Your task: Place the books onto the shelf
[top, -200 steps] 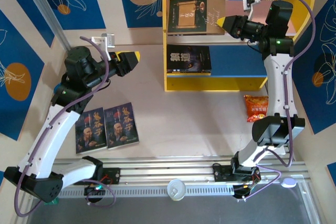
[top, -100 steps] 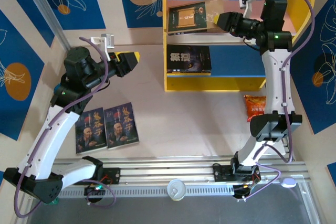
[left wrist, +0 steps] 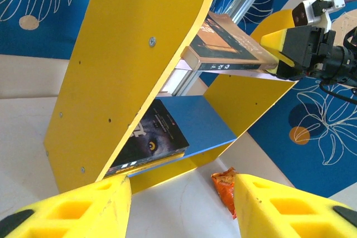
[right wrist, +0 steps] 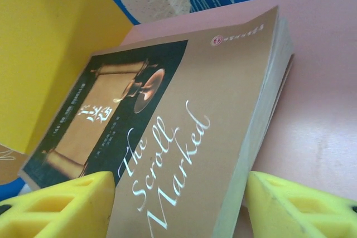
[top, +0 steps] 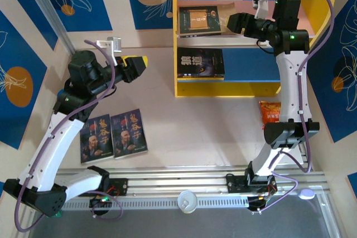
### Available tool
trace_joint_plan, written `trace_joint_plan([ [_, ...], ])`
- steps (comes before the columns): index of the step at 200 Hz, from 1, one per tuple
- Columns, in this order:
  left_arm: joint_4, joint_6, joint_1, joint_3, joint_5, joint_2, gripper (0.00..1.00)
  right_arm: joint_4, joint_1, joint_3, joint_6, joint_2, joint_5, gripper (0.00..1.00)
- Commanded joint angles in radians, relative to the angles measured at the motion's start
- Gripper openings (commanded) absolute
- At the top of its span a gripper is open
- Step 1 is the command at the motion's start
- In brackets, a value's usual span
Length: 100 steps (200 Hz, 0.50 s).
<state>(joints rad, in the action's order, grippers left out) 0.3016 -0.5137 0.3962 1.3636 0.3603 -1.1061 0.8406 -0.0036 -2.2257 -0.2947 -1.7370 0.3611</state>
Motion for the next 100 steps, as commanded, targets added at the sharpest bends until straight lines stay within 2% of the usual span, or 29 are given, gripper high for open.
trace_joint_plan([
  [1, -0.002, 0.019, 0.005, -0.003, -0.013, 0.017, 0.51, 0.063, -0.001, -0.018, 0.039, 0.0, -0.057, 0.64],
  [48, -0.001, 0.02, 0.006, -0.006, -0.012, 0.018, 0.51, 0.076, 0.012, -0.021, 0.055, 0.008, -0.05, 0.64],
  [100, -0.001, 0.02, 0.006, -0.007, -0.012, 0.022, 0.51, 0.091, 0.033, -0.059, 0.047, -0.02, 0.021, 0.63],
])
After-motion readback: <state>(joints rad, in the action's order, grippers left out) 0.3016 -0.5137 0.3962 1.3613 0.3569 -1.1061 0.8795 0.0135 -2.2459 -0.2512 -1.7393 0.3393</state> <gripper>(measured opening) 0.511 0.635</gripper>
